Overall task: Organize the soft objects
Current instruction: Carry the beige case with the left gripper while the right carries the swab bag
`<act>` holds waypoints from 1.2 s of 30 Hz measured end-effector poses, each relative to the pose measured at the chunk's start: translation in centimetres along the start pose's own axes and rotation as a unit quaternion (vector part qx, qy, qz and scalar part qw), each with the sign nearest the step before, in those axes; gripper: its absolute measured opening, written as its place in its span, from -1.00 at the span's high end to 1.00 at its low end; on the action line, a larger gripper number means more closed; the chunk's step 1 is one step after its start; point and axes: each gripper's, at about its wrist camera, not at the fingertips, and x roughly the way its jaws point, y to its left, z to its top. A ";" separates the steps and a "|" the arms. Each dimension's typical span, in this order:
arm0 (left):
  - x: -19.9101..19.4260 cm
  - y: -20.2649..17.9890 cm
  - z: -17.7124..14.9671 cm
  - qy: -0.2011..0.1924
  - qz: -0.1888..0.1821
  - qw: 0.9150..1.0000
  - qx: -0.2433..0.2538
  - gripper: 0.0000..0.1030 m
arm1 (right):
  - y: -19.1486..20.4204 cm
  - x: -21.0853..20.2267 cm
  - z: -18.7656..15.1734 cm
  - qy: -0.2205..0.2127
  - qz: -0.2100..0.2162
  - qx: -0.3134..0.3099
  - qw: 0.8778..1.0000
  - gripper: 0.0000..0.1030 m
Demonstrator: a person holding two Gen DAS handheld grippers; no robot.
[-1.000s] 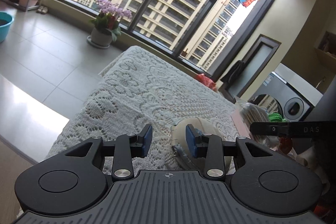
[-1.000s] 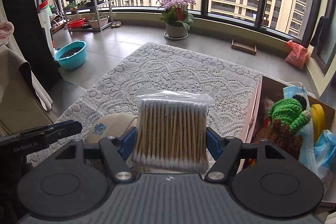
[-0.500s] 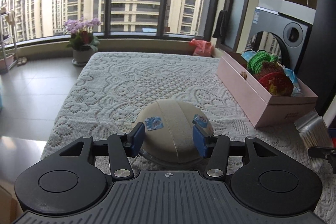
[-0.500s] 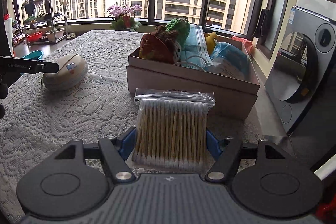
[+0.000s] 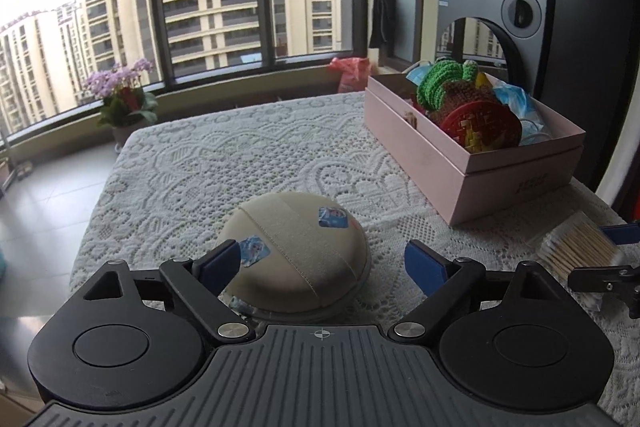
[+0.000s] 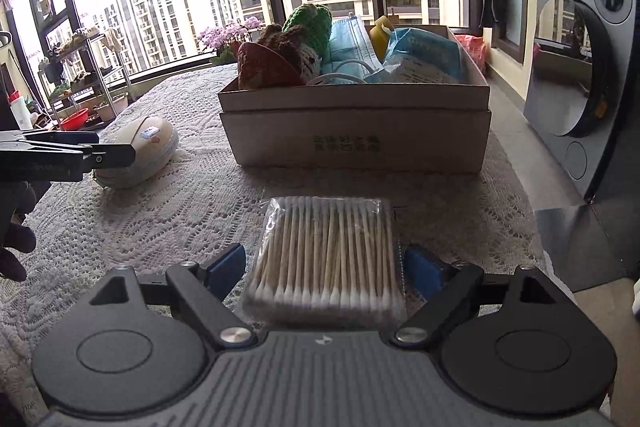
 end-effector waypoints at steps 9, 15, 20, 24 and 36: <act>3.5 5.0 1.2 0.044 -0.024 0.989 -0.138 -0.83 | -0.3 0.1 0.0 -0.004 0.003 0.009 1.000 -0.70; 4.9 6.2 -0.1 0.054 -0.080 0.976 -0.195 -0.84 | -0.1 0.2 -0.2 -0.003 0.004 0.004 1.000 -0.76; 4.6 5.4 0.4 0.056 -0.086 0.979 -0.175 -0.74 | 0.0 0.3 -0.2 -0.001 0.001 -0.001 1.000 -0.77; 3.3 3.6 0.9 0.028 -0.088 0.987 -0.131 -0.43 | 0.0 0.4 -0.2 -0.001 0.000 -0.002 1.000 -0.78; 2.4 -1.7 0.9 0.038 -0.146 0.985 -0.085 -0.38 | -0.1 0.4 -0.2 -0.002 0.000 -0.001 1.000 -0.78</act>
